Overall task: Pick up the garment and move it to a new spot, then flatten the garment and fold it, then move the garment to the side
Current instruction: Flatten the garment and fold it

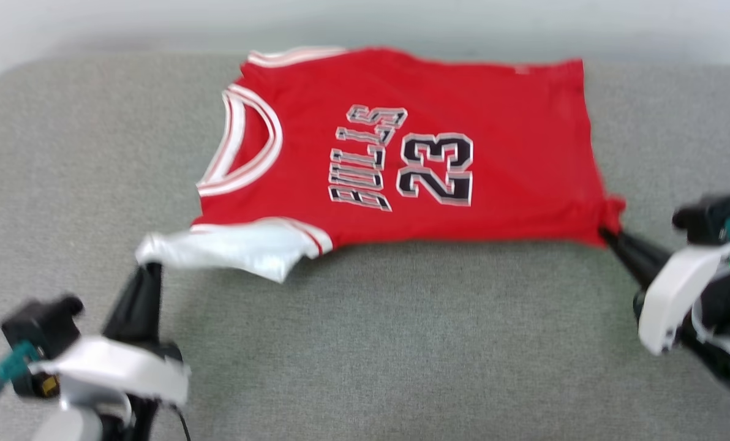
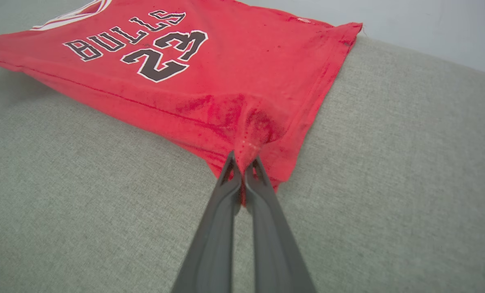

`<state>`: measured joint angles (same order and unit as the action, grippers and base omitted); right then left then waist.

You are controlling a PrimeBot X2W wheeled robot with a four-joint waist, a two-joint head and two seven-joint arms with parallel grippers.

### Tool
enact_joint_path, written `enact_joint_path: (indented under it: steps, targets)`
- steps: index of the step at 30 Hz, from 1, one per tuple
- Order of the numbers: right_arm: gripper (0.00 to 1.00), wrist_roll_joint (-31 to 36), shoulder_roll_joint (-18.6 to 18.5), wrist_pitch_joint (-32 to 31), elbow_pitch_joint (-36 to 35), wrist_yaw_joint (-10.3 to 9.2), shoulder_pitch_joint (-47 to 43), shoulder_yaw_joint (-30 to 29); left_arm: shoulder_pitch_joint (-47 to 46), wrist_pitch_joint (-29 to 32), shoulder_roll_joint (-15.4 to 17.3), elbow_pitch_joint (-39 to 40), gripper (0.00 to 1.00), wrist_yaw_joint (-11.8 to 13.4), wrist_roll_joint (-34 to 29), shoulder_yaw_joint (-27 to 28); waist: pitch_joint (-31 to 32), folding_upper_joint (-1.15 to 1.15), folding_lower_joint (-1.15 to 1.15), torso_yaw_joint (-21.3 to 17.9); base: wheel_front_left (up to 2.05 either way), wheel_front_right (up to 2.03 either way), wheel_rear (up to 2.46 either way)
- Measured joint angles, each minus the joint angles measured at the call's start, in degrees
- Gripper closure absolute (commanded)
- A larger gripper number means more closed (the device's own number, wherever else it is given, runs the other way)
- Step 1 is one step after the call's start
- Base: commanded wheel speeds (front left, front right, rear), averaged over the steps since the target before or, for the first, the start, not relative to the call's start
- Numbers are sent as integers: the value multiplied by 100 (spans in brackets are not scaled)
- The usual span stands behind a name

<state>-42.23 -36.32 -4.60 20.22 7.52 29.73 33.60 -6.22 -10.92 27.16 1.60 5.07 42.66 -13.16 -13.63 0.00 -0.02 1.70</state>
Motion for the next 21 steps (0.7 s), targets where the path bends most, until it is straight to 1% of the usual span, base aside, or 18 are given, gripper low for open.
enact_joint_path:
  steps: [7,12,17,21]
  targets:
    - [100,15,45,-55,-67,0,-920,-162,991,176,-99,91,100,53,376,-91,501,0,0,33,0,0,0]
    - [100,52,53,-109,-187,0,-1531,-282,1660,428,-93,183,100,-10,680,-198,835,0,0,52,0,0,0]
    - [100,108,35,-149,-309,0,-2126,-460,2242,708,-38,344,100,-154,992,-339,1075,0,0,83,0,0,0]
    - [100,151,55,-148,-372,0,-2551,-617,2519,879,4,449,100,-199,1169,-400,1190,0,1,146,0,0,0]
